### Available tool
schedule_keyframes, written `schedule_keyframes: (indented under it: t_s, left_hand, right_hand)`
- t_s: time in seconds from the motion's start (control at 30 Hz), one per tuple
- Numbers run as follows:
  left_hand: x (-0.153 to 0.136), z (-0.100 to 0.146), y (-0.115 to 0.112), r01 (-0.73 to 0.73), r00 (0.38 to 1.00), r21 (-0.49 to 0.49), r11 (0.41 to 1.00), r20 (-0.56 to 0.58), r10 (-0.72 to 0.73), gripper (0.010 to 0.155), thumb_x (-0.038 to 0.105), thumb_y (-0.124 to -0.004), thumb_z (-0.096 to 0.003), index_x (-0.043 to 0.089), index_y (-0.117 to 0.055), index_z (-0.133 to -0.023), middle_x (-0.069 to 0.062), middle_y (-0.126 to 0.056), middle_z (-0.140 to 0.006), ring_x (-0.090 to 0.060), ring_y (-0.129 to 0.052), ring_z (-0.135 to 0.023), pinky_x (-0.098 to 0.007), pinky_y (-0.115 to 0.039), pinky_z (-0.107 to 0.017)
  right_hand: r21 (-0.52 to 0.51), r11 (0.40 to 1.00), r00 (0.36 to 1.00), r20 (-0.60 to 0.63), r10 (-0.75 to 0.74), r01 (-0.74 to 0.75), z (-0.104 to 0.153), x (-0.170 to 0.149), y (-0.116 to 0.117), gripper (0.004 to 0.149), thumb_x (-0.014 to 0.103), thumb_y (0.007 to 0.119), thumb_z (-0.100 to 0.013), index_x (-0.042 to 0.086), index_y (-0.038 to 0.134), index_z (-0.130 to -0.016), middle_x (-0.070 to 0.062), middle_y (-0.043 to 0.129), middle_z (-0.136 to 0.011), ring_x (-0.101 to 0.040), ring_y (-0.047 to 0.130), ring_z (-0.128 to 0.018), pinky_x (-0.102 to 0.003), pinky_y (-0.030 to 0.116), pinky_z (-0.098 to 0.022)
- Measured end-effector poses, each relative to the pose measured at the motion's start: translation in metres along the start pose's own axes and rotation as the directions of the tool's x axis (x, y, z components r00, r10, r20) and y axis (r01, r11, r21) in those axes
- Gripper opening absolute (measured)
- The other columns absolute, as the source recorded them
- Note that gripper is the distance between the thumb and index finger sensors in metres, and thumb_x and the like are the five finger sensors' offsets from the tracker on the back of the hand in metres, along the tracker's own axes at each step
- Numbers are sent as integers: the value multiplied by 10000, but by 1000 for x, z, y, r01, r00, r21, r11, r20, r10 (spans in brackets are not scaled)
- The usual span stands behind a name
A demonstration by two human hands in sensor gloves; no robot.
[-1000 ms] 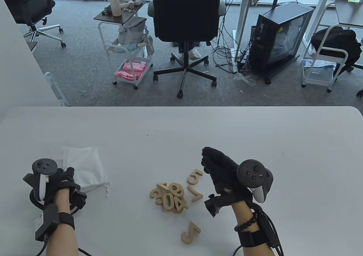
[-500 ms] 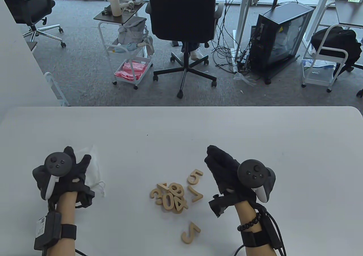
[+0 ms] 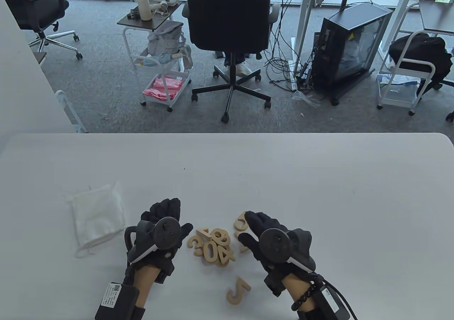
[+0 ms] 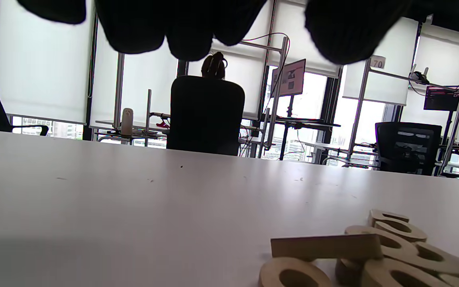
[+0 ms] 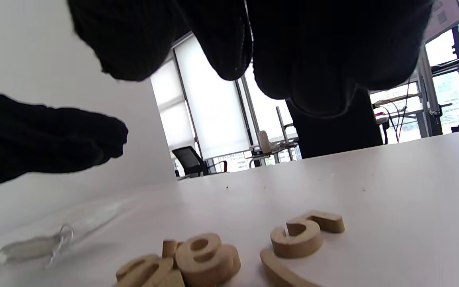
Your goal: Empty bag and arrange number blocks in order
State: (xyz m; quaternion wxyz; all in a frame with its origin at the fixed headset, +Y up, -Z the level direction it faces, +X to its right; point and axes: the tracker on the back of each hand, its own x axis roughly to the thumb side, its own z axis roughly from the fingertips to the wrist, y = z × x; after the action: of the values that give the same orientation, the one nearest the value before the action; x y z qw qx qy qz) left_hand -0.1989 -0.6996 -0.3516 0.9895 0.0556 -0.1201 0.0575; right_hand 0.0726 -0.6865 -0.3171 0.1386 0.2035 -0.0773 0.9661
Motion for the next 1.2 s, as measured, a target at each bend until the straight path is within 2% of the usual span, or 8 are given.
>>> schedule_keyframes:
  t_s: [0.13, 0.33, 0.5, 0.73, 0.97, 1.2]
  left_hand:
    - [-2, 5, -5, 26, 1000, -1, 1000, -5, -26, 789, 502, -728, -533, 22, -514, -1121, -308, -566, -1107, -613, -650, -986, -778, -539, -652]
    - [-6, 9, -10, 20, 1000, -15, 1000, -14, -21, 790, 498, -730, -533, 15, -515, -1119, -316, -562, -1104, -618, -647, -983, -781, -536, -648]
    - [-6, 9, -9, 24, 1000, -12, 1000, -14, -24, 791, 496, -731, -533, 9, -514, -1117, -324, -562, -1100, -621, -649, -978, -780, -537, -647]
    - [-7, 8, -9, 23, 1000, -11, 1000, -16, -23, 793, 496, -730, -534, 5, -512, -1117, -328, -562, -1099, -624, -649, -976, -780, -536, -647]
    - [-7, 8, -9, 19, 1000, -8, 1000, -18, -20, 793, 496, -729, -534, 4, -512, -1117, -330, -563, -1098, -621, -651, -978, -780, -536, -646]
    - [-7, 8, -9, 26, 1000, -10, 1000, -13, -26, 791, 496, -729, -534, 5, -516, -1116, -323, -563, -1100, -621, -653, -977, -780, -537, -646]
  right_hand:
    - [98, 989, 994, 26, 106, -108, -5, 24, 28, 683, 465, 804, -486, 29, 732, -1007, -317, 812, -944, -514, 945, -736, -614, 823, -548]
    - [149, 955, 967, 57, 250, -256, -9, 48, 62, 739, 480, 819, -465, -10, 715, -1008, -314, 843, -910, -493, 983, -695, -591, 862, -512]
    - [172, 938, 954, 59, 295, -301, -12, 56, 78, 813, 483, 835, -453, -67, 661, -1026, -330, 840, -901, -490, 993, -684, -585, 873, -501]
    - [178, 919, 936, 66, 345, -352, -13, 55, 89, 832, 460, 848, -457, -91, 615, -1035, -317, 846, -893, -473, 997, -674, -571, 877, -495]
    - [178, 917, 934, 77, 348, -356, -13, 55, 90, 789, 420, 857, -471, -86, 623, -1030, -275, 875, -874, -442, 1003, -665, -554, 875, -493]
    - [141, 912, 922, 104, 374, -385, -12, 56, 88, 788, 444, 857, -467, -93, 656, -1007, -245, 926, -822, -397, 1042, -606, -512, 907, -459]
